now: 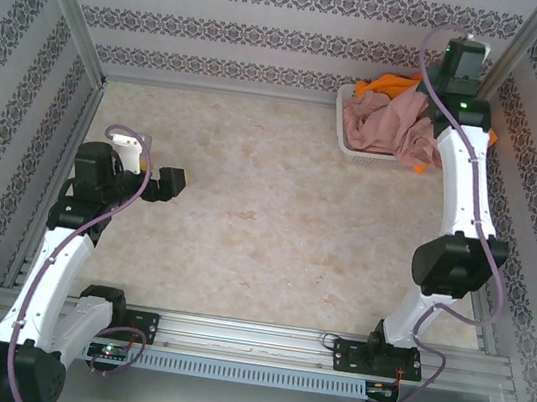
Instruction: Fold and stack the shorts
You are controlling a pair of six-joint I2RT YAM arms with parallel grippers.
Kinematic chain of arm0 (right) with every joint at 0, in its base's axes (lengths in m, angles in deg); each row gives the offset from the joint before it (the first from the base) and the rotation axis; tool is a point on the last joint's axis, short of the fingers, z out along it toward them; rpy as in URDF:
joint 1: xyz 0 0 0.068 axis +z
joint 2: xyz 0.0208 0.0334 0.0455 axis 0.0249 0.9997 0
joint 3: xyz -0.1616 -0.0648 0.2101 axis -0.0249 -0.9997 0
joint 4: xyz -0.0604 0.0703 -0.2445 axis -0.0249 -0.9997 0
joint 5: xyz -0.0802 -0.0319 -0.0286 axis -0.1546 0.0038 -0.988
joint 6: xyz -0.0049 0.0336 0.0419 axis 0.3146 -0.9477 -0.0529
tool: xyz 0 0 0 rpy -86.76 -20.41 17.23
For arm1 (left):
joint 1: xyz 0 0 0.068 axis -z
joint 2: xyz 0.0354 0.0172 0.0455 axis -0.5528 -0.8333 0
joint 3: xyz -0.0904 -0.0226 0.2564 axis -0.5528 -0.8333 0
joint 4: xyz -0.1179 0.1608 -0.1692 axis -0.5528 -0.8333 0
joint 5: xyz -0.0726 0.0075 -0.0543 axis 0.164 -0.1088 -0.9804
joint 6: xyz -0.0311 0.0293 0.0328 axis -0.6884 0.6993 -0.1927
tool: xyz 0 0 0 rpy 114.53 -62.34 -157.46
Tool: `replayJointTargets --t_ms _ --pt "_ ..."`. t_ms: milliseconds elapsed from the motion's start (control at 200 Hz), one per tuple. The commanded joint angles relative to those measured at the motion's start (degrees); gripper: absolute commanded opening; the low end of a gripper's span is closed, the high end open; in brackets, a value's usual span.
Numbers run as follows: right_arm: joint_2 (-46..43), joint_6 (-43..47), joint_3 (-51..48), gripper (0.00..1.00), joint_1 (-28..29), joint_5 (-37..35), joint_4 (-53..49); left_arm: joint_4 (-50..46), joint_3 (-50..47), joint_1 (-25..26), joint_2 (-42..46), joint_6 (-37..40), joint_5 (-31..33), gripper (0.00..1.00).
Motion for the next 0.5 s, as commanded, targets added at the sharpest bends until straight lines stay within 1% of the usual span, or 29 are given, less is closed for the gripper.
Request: replayJointTargets --t_ms 0,115,260,395,495 --pt "-1.7 -1.8 3.8 0.00 0.6 3.5 1.8 -0.6 -0.4 -0.4 1.1 1.0 -0.2 1.00" --pt "-3.7 -1.1 6.6 0.00 2.6 6.3 2.5 -0.5 -0.5 -0.4 1.3 1.0 -0.1 1.00" --pt "-5.7 -1.0 10.6 0.00 6.1 12.1 3.6 -0.5 -0.5 -0.4 1.4 0.9 0.2 1.00" --pt "-6.1 -1.0 15.3 0.00 11.5 17.2 4.1 -0.2 -0.7 -0.4 1.7 0.8 0.4 1.00" --pt "-5.4 0.5 19.7 0.00 16.6 20.6 4.1 -0.2 -0.8 -0.4 2.0 0.7 0.6 1.00"
